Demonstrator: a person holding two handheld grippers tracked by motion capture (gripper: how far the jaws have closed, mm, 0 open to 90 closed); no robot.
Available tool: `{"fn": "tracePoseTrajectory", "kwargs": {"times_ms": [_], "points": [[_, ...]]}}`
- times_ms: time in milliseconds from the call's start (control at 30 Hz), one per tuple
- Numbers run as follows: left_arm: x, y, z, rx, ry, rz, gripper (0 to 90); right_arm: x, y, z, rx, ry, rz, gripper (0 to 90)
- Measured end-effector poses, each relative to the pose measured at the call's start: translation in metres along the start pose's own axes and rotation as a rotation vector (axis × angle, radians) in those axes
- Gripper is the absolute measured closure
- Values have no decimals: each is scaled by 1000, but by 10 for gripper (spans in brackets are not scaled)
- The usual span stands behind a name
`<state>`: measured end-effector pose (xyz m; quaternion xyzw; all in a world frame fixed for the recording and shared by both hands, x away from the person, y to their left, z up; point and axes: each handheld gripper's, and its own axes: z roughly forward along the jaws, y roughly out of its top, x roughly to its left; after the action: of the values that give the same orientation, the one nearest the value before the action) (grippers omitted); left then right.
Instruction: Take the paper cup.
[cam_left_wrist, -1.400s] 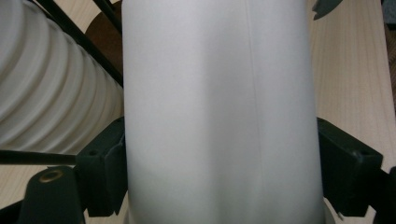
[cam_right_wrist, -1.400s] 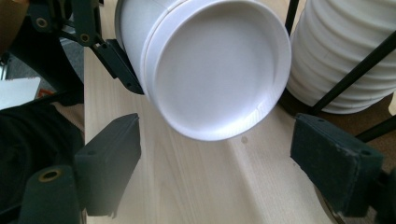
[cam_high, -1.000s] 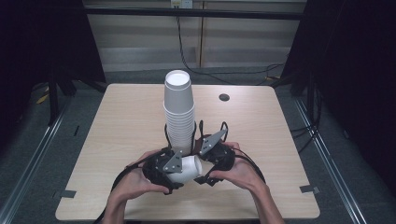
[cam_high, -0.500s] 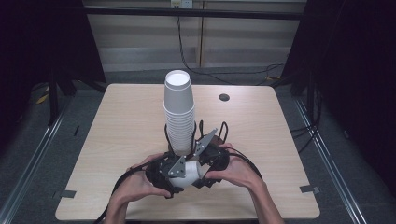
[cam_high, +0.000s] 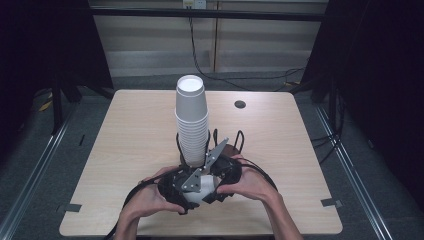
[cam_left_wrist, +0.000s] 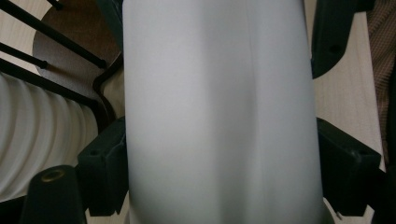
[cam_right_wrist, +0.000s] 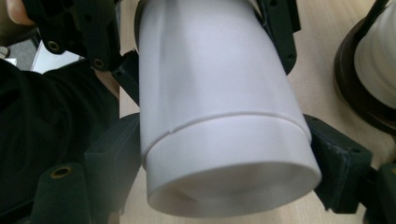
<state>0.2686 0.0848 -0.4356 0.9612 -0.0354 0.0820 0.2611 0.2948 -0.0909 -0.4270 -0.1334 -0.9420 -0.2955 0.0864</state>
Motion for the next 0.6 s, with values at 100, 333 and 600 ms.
{"fn": "tracePoseTrajectory", "kwargs": {"times_ms": [100, 333, 600], "points": [[0, -1, -2, -14, 2, -6, 178, 1, 2, 1, -2, -7, -20, 203], [0, -6, -3, -41, -6, -19, 177, 1, 4, 0, -25, -8, -35, 230], [3, -8, -6, -78, 0, -10, 156, 1, 4, -3, -25, -8, -13, 236]]}}
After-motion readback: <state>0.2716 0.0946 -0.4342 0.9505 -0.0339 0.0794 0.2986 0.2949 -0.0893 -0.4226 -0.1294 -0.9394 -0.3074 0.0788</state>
